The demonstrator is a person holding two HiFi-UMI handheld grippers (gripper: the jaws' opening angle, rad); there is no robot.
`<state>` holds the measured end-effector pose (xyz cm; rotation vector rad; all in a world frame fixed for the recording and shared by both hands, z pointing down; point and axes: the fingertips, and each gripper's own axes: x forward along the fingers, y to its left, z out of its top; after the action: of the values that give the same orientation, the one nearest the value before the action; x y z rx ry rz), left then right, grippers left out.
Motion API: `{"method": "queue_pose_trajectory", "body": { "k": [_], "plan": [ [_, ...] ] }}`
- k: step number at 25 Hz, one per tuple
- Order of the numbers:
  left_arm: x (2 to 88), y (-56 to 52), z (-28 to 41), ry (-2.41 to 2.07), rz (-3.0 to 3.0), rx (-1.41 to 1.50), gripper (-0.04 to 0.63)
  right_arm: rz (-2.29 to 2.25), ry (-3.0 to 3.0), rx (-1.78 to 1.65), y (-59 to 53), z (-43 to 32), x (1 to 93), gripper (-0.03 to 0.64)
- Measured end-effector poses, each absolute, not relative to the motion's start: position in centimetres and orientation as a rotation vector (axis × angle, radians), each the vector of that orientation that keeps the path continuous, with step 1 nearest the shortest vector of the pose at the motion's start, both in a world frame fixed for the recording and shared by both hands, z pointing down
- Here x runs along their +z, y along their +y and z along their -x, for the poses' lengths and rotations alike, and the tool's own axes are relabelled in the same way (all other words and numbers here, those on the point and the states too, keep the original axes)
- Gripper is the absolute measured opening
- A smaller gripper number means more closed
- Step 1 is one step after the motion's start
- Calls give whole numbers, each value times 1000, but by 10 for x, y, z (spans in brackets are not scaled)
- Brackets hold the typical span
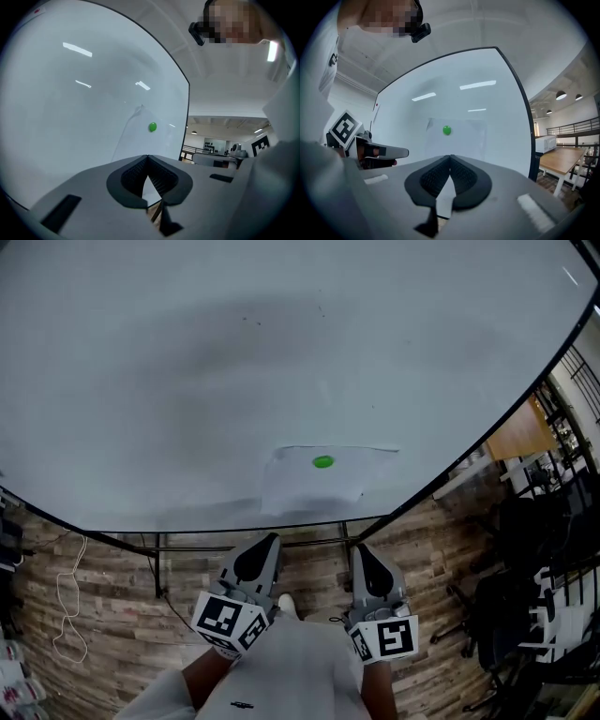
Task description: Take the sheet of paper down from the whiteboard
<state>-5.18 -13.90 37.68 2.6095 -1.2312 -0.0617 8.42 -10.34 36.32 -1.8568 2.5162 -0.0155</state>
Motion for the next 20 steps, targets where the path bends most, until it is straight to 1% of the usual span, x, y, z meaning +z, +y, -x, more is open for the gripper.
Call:
{"method": "queue_pose_trajectory", "body": {
  "k": [5,20],
  "plan": [
    [375,-138,57,-1249,-2595,-65,8,1869,2517,-93,-108,-90,377,11],
    [386,-150,54,-1273,-2560,-75,8,1866,2538,-139,-128,-94,394,12]
  ]
}}
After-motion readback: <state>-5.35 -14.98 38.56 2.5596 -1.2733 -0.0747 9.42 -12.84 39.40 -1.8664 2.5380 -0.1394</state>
